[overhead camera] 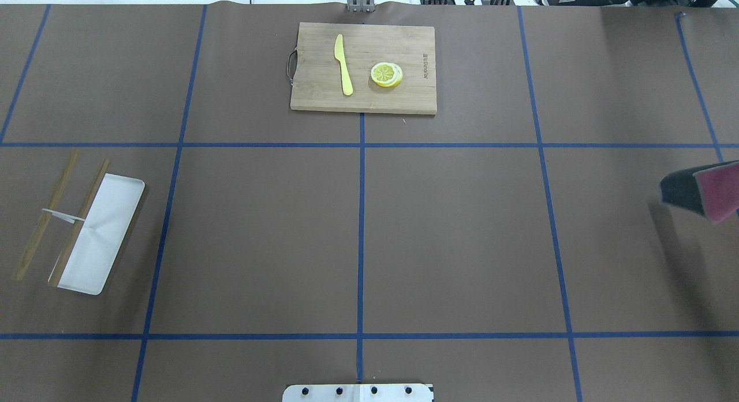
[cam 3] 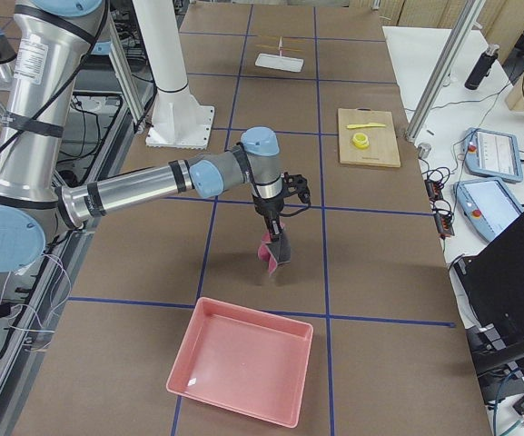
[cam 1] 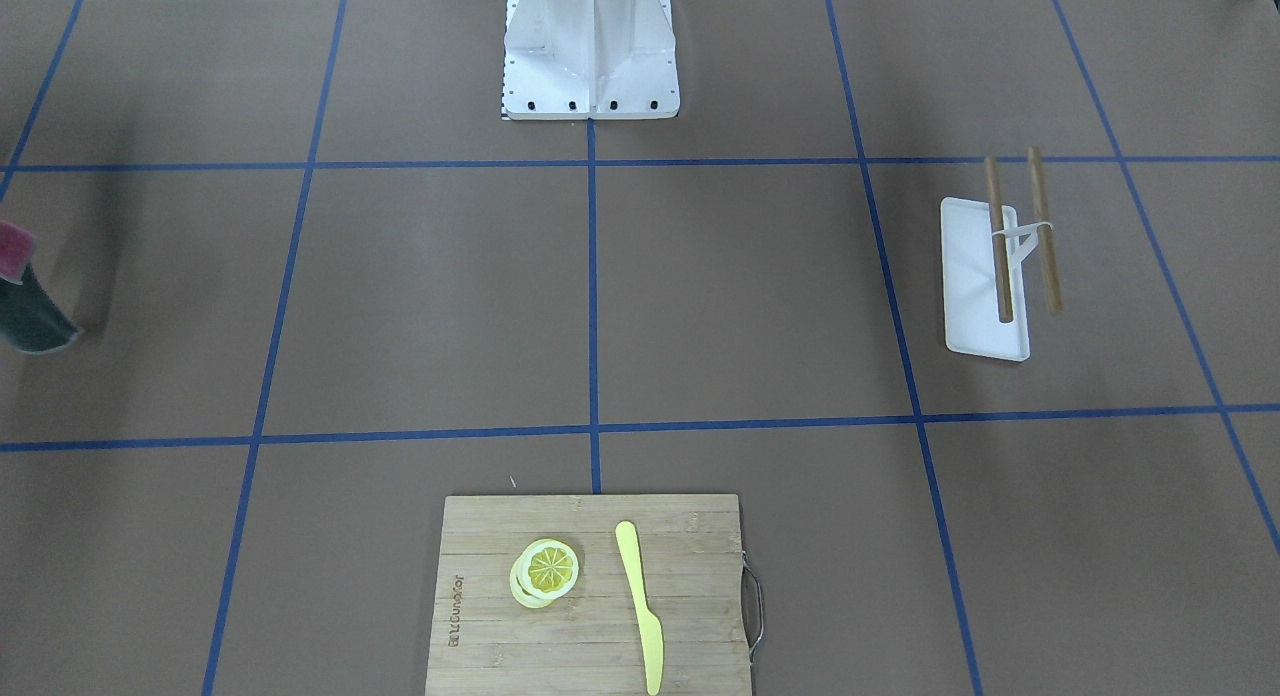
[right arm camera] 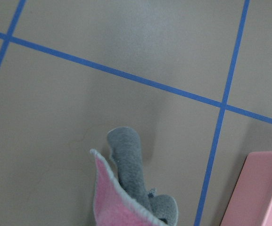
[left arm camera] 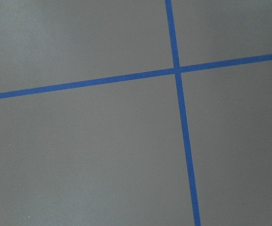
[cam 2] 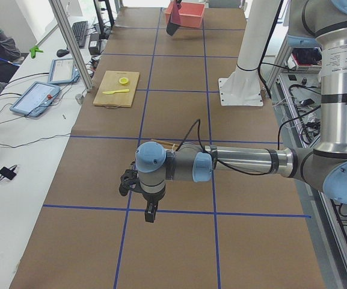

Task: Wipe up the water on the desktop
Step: 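Move the cloth with the right gripper into the pink bin and release it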

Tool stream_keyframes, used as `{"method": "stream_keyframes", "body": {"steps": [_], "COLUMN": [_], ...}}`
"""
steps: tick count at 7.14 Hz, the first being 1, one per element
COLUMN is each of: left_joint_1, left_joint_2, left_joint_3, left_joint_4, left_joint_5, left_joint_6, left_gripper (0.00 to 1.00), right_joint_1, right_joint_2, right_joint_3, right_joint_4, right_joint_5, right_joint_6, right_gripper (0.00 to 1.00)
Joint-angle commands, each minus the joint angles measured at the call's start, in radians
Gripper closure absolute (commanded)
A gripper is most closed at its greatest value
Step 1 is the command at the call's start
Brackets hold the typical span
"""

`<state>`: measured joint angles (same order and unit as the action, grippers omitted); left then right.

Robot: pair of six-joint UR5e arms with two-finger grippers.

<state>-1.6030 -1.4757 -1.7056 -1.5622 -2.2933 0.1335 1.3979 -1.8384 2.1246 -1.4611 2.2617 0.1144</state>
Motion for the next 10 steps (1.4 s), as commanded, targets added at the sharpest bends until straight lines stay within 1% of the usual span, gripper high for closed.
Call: {"method": "stream_keyframes", "body": {"steps": [1, 2, 3, 4, 6, 7, 8, 9, 10], "left_joint_1": [0.000, 0.000, 0.002, 0.002, 0.002, 0.002, 0.002, 0.002, 0.002], "left_joint_2": [0.000, 0.000, 0.000, 0.000, -0.002, -0.002, 0.000, 0.000, 0.002], "left_joint_3": [0.000, 0.000, 0.000, 0.000, 0.007, 0.014, 0.014, 0.014, 0.014], "left_joint_4": [-0.001, -0.001, -0.001, -0.001, -0.022, -0.029, -0.029, -0.029, -0.029], "left_joint_5": [0.000, 0.000, 0.000, 0.000, 0.000, 0.000, 0.000, 0.000, 0.000], "left_joint_6": [-0.002, -0.002, -0.002, -0.002, -0.003, -0.003, -0.003, -0.003, -0.002], "left_gripper": [0.01, 0.01, 0.01, 0.01, 0.01, 0.01, 0.01, 0.01, 0.01], "right_joint_1": [0.222, 0.334, 0.430, 0.493, 0.573, 0.581, 0.579, 0.554, 0.482], "right_joint_2": [-0.056, -0.055, -0.055, -0.051, -0.048, -0.050, -0.045, -0.030, -0.004], "right_joint_3": [-0.002, -0.003, -0.011, -0.029, -0.118, -0.124, -0.133, -0.129, -0.124], "right_joint_4": [-0.119, -0.248, -0.365, -0.446, -0.462, -0.466, -0.464, -0.464, -0.443], "right_joint_5": [0.085, 0.069, 0.029, -0.022, -0.098, -0.093, -0.062, 0.025, 0.059], "right_joint_6": [-0.337, -0.542, -0.728, -0.878, -1.045, -1.044, -1.023, -0.887, -0.667], "right_gripper": [1.00, 1.00, 1.00, 1.00, 1.00, 0.42, 0.00, 0.00, 0.00]}}
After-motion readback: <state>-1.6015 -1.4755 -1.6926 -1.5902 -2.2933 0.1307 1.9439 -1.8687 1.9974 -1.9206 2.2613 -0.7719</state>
